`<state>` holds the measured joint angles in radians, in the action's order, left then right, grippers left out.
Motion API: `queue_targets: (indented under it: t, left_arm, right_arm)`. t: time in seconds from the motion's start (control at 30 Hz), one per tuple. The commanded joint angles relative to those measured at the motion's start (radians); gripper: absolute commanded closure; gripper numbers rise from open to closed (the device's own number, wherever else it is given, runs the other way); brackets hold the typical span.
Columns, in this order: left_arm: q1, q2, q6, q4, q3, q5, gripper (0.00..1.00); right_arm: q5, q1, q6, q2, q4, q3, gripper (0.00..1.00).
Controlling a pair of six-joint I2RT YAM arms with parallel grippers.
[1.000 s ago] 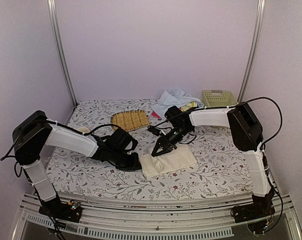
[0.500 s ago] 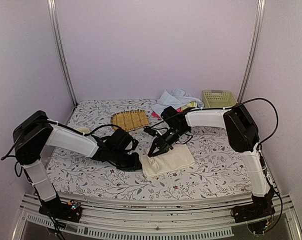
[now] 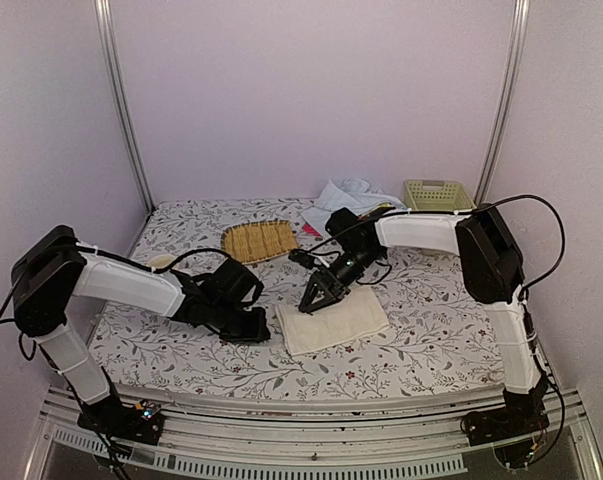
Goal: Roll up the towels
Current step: Rotate the towel at the center of the board.
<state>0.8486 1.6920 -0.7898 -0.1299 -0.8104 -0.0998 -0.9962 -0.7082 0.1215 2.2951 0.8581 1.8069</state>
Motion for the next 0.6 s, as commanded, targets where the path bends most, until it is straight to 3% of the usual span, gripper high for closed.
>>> queue_targets:
  t: [0.0,0.27,0.4,0.43,0.5,0.53,0.57]
  left_arm:
    - [0.035,-0.069,0.007,-0.115,-0.045,0.096,0.91]
    - [0.084,0.011,0.121,-0.128,-0.267,0.098,0.99]
    - [0.081,0.080,0.144,-0.137,-0.333,0.092,1.00]
    - [0.081,0.094,0.148,-0.137,-0.343,0.091,1.00]
    - [0.079,0.128,0.152,-0.134,-0.357,0.089,1.00]
    - [0.078,0.141,0.151,-0.130,-0.360,0.085,1.00]
    - [0.075,0.151,0.145,-0.122,-0.363,0.077,1.00]
  right_arm:
    - [0.084,0.071,0.131,-0.134,0.040,-0.007,0.62]
    - [0.258,0.156,0.376,-0.312,0.075,-0.019,0.71]
    - [0.458,0.182,0.379,-0.508,-0.114,-0.085,0.67]
    - [0.521,0.185,0.363,-0.565,-0.196,-0.137,0.58]
    - [0.596,0.214,0.299,-0.651,-0.377,-0.267,0.06]
    - [0.558,0.244,0.263,-0.677,-0.437,-0.324,0.00]
    - [0.392,0.275,0.235,-0.683,-0.454,-0.367,0.01]
